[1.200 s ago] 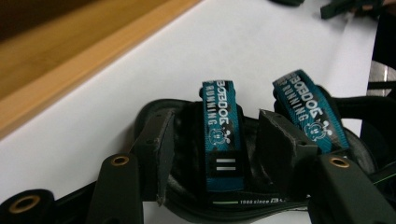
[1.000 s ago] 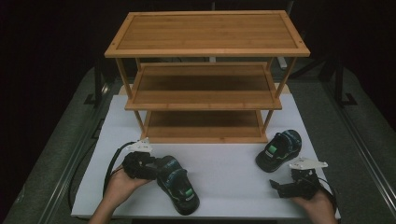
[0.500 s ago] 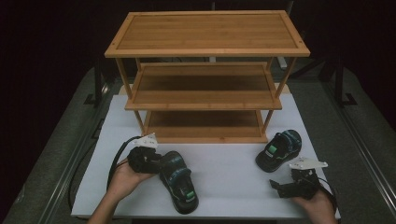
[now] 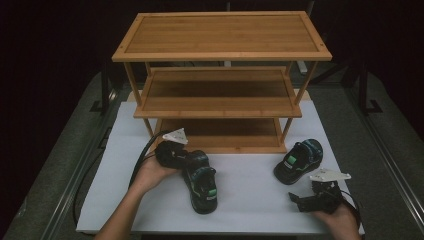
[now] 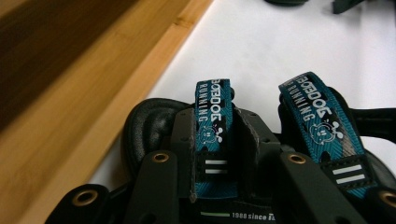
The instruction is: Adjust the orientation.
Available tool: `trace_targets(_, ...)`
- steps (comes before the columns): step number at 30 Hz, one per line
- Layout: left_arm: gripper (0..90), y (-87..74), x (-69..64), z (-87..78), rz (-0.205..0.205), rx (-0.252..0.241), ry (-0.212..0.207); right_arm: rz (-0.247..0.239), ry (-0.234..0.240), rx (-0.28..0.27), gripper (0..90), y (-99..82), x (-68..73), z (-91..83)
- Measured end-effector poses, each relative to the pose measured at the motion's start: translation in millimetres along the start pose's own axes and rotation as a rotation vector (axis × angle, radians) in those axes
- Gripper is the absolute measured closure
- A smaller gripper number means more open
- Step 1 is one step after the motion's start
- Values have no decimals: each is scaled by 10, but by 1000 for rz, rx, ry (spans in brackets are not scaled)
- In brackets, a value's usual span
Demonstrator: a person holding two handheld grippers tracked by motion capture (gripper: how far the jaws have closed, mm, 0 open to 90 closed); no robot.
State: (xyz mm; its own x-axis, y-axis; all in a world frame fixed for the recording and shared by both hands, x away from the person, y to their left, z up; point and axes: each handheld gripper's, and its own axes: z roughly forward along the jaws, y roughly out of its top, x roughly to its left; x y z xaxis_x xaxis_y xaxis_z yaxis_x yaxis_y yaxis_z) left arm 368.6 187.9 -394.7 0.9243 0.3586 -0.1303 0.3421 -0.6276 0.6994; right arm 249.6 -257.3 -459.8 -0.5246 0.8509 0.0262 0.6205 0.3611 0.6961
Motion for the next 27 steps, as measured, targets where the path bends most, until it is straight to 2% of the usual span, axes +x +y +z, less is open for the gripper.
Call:
trace_targets(1, 691, 47, 64, 68, 3, -9, 0, 0, 0, 0, 0, 0, 0, 0)
trace_targets(4, 686, 73, 117, 125, 3, -14, -1, 0, 0, 0, 0, 0, 0, 0)
trace_targets(5, 685, 68, 147, 164, -12, -23, -18, 0, 0, 0, 0, 0, 0, 0)
trace_targets(10, 605, 46, 154, 106, -38, -39, -9, 0, 0, 0, 0, -1, 0, 0)
trace_targets(11, 605, 38, 152, 64, -48, -66, -15, 1, 0, 0, 0, -1, 0, 0)
trace_targets(12, 548, 36, 130, -15, -67, -85, -12, 0, 0, 0, 0, -1, 1, -1)
trace_targets(13, 531, 36, 109, -49, -70, -87, -11, 0, 0, 0, 0, -1, 0, 0)
trace_targets(15, 511, 33, 80, -78, -68, -93, -16, 0, 0, 0, 0, -1, 1, -1)
trace_targets(16, 501, 29, 4, -131, -74, -103, -27, 0, 0, 0, 0, -1, 1, -1)
trace_targets(18, 490, 25, -43, -156, -73, -111, -30, 0, 0, 0, 0, -1, 1, -1)
trace_targets(21, 483, 27, -210, -244, -66, -128, -46, 0, 0, 0, 0, -1, 1, -1)
trace_targets(24, 481, 22, -288, -243, -64, -122, -46, 0, 0, 0, 0, -1, 1, -1)
trace_targets(25, 482, 11, -342, -202, -61, -116, -41, 0, 0, 0, 0, -1, 1, -1)
trace_targets(27, 496, 9, -353, -137, -70, -106, -33, 0, 0, 0, 0, -1, 1, -1)
